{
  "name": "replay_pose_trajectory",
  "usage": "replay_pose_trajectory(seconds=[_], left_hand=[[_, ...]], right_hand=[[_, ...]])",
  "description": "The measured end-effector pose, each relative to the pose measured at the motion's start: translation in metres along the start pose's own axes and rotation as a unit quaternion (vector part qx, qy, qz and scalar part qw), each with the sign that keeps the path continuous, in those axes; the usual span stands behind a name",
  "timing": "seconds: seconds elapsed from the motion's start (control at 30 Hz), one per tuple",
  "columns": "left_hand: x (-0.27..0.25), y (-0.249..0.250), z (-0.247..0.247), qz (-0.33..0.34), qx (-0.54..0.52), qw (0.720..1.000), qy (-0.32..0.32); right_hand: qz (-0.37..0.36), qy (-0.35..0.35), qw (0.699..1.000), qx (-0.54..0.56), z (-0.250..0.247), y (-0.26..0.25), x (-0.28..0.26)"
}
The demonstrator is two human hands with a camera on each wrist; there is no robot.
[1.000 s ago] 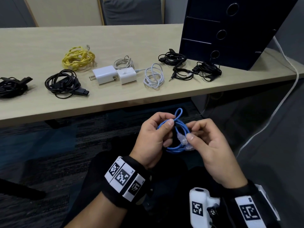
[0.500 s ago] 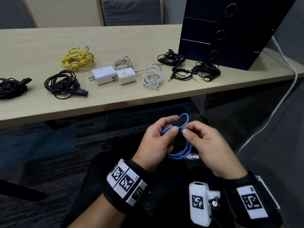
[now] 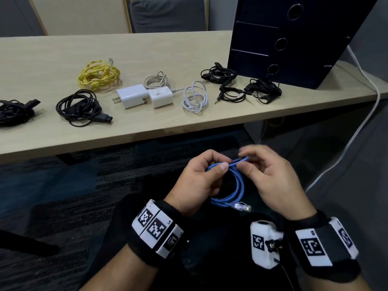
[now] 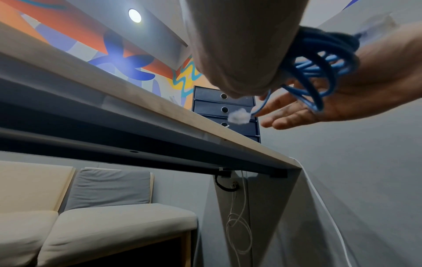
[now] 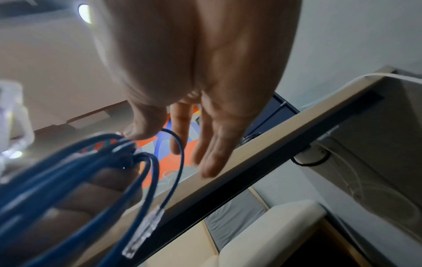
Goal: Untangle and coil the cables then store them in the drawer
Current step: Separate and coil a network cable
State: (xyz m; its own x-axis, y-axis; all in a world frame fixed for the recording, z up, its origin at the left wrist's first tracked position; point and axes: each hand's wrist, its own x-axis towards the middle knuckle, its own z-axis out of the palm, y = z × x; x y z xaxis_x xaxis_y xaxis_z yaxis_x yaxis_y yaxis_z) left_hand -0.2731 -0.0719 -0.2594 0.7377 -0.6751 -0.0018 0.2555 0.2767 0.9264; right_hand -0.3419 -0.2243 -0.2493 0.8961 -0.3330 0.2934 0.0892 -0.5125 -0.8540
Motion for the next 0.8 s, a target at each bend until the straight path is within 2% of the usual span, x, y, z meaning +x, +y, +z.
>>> replay_pose_trajectory(seconds=[0.13,0.3,0.4,0.6,0.67,0.73,0.8], left_hand=[[0.002,0.001,0.001,0.012,-0.022,1.000,0.006],[0.002,0.002,0.004,0.028,-0.012,0.999,-0.014],[0.000,0.004,0.005,0.045,0.006,0.999,-0.021],[0.002,0.001,0.009,0.068,0.065,0.996,0.003],[0.004,-0.001,0.008,0.080,0.078,0.994,0.017],[0.005,-0.004,0.006,0.098,0.115,0.988,0.031],[0.005,-0.007,0.005,0.108,0.150,0.982,0.044]], right_hand=[[0.077,0.011,0.982,0.172,0.002,-0.002,-0.002],[0.157,0.043,0.913,0.375,0.011,-0.010,-0.003],[0.178,0.039,0.887,0.425,0.011,-0.015,-0.003],[0.202,0.055,0.857,0.470,0.015,-0.021,0.001],[0.205,0.058,0.866,0.452,0.018,-0.021,0.001],[0.205,0.052,0.891,0.401,0.018,-0.018,0.001],[0.171,0.038,0.952,0.251,0.017,-0.012,-0.001]])
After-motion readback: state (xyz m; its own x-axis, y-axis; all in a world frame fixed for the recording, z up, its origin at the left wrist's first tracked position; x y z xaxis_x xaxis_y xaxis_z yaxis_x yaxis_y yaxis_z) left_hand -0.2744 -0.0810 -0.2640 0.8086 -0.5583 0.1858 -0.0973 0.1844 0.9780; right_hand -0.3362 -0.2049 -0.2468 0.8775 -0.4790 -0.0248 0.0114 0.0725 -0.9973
